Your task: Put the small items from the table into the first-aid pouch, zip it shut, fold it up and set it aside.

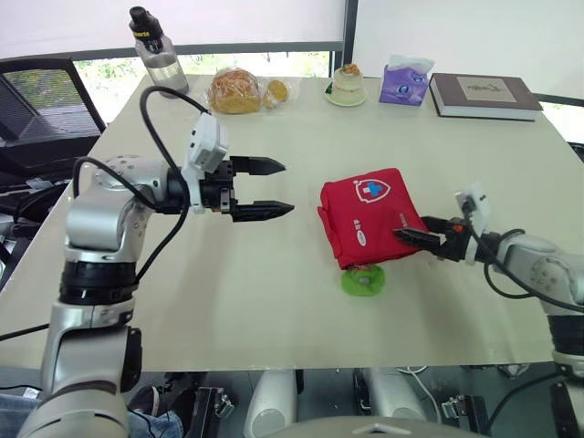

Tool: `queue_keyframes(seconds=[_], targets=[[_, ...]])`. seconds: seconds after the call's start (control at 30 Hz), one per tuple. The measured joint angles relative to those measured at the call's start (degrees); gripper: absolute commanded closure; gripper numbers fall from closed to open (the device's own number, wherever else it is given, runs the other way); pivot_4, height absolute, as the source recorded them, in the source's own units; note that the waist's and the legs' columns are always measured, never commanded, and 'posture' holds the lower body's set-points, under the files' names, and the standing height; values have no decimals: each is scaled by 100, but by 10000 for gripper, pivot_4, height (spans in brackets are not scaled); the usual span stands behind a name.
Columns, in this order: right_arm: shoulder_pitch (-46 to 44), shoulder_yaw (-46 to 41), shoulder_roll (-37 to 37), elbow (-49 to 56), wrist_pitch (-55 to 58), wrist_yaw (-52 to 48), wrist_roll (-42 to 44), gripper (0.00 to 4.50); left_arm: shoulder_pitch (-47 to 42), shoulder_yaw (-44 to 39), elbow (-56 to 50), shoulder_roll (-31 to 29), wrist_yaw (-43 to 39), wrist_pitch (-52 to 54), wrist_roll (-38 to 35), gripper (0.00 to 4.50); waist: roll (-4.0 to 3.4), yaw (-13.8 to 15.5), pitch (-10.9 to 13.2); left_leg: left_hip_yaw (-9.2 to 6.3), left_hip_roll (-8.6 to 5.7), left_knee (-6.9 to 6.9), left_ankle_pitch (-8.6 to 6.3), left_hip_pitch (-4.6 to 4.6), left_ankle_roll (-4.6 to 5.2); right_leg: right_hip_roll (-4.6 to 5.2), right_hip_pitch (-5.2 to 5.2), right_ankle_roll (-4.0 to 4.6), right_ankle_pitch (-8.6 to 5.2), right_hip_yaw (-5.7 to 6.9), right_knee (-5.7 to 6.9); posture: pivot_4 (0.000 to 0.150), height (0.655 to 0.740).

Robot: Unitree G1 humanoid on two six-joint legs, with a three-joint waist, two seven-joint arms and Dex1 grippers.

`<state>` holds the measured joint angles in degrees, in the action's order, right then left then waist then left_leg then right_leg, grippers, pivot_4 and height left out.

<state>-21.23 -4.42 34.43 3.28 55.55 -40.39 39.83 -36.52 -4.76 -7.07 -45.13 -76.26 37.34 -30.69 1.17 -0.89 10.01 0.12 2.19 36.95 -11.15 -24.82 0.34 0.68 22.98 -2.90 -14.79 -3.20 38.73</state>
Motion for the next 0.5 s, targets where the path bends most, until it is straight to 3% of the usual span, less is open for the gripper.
queue_keyframes(seconds=[0.13,0.3,0.5], targets=[[-112,-166,-261,-130,842,93,466,0,231,-119,-413,-164,175,186,-191,1069,0,-17,0,-2,7,0,0,6,0,-8,0,1,0,0,5,1500,7400],[-234,-621,-604,-362,1625,299,1008,20909,283,-132,-623,-174,310,234,-369,0,0,-18,1,0,7,-1,0,3,0,-9,0,1,0,-1,4,1500,7400],[-339,-1013,-806,-371,1721,700,1123,44732,278,-123,-617,-174,392,211,-435,0,0,-21,1,1,6,-2,0,3,0,-9,2,-2,-1,-3,3,1500,7400]])
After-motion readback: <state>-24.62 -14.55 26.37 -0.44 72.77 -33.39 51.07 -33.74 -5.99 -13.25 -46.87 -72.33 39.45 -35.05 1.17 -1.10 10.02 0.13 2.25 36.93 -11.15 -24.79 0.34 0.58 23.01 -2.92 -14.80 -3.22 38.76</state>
